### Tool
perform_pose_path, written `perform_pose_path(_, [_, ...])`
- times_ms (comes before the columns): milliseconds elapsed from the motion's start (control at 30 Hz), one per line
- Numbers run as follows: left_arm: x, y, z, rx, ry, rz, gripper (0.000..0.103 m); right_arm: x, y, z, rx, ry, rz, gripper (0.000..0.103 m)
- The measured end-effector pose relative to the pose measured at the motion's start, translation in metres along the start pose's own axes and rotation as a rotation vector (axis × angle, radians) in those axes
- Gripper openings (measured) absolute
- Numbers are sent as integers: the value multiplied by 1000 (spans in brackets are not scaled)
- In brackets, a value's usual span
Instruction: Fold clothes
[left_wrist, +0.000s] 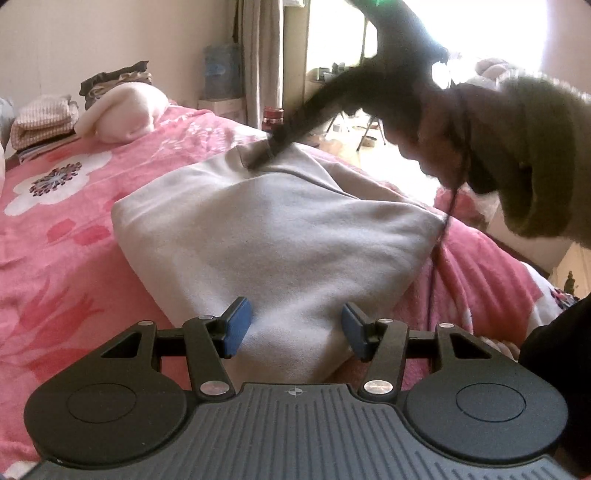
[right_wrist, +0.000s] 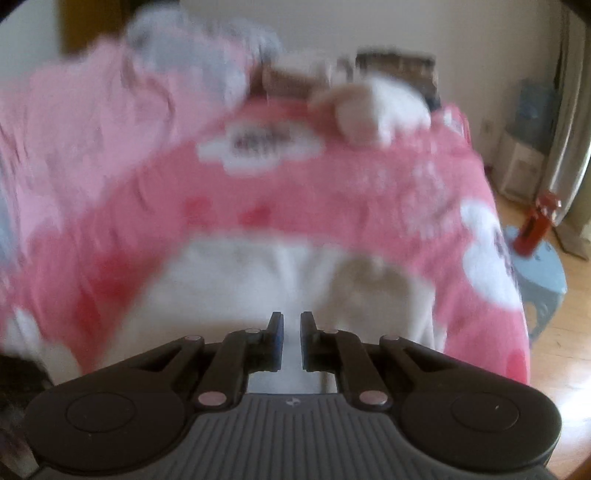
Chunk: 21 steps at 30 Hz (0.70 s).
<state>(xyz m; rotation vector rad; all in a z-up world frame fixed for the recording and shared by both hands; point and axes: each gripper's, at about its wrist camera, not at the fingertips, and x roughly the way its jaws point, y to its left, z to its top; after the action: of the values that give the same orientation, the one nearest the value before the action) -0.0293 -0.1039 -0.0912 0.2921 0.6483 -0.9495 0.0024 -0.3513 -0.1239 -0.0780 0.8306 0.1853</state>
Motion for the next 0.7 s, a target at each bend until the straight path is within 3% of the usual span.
perform_pose_path(200, [-1,1,1,8,9,3,55,4,17,2,-92,28,-70,9])
perform_pose_path(333, [-1,0,0,9,12,8,55,-29,12,8,-12,-24,-11,9])
perform_pose_path(400, [0,0,0,8,11,6,55,-36,13,3,-18,-24,-20,9])
perform_pose_path(500, [0,0,1,9,11,3,55,-8,9,-28,-50,47,-53,9])
perform_pose_path(533, [0,0,1,14,14,5,55,-7,10,-35,-69,13,-52,8])
perform_pose_path(700, [0,-1,2,12,28,14,55,-20,14,-17,-32,42,-63,9])
